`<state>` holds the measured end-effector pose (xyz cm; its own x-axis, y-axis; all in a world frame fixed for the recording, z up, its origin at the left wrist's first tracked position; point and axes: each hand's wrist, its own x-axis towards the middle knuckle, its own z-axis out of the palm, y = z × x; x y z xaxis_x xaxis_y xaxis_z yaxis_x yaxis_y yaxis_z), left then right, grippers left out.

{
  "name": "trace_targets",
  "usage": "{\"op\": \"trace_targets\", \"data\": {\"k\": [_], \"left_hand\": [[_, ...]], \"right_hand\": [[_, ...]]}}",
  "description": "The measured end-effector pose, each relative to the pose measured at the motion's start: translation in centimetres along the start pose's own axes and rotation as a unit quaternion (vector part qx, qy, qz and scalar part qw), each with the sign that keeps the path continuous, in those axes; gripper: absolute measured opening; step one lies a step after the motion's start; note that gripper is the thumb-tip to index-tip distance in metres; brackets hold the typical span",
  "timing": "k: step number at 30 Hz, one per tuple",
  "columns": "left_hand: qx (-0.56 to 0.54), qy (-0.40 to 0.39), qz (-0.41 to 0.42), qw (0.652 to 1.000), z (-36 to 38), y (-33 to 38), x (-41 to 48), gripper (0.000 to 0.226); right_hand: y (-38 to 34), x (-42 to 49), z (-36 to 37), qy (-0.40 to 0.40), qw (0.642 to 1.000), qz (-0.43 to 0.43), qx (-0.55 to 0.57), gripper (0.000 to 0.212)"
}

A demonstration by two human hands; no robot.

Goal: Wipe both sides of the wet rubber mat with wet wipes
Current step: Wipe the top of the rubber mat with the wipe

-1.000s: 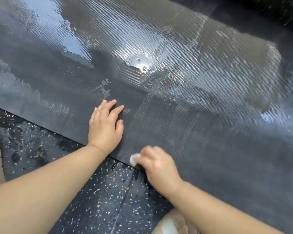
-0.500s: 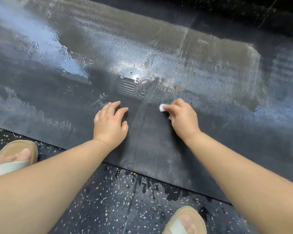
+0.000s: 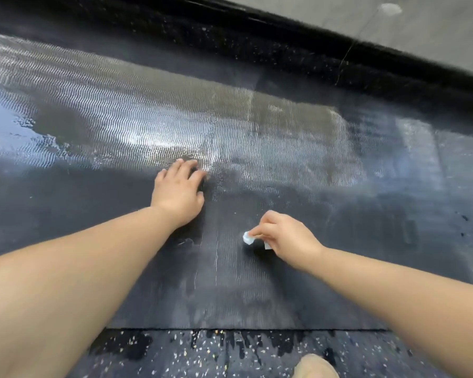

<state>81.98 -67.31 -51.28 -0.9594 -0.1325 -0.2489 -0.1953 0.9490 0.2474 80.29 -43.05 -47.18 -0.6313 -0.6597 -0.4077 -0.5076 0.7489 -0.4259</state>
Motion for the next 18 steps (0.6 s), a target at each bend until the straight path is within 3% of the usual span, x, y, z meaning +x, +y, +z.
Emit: {"op": "trace_targets", "data": {"k": [4,9,11,14,18], "left_hand": [[0.002,0.003,0.007,1.000,-0.8,-2.3,2.9,0.052],[0.013,0.044,0.019,0.999,-0.7,-4.9,5.7,0.054],[0.011,0.057,0.017,0.998,-0.4,-5.2,7.1,0.055],[-0.007,0.066,-0.016,0.998,0.6,-4.9,8.6,0.055],[0.047,0.079,-0.024,0.995,1.9,-4.5,8.9,0.061]], "right_hand": [[-1.9,1.9,0.8,0.119,0.992,0.035,-0.009,0.038],[-5.2,4.1,5.5,0.293,0.950,0.107,0.006,0.036],[-5.4,4.5,6.5,0.317,0.936,0.153,0.023,0.034],[-4.9,5.2,5.8,0.321,0.936,0.141,0.011,0.030],[-3.1,11.6,1.8,0.328,0.927,0.181,0.035,0.025]]}}
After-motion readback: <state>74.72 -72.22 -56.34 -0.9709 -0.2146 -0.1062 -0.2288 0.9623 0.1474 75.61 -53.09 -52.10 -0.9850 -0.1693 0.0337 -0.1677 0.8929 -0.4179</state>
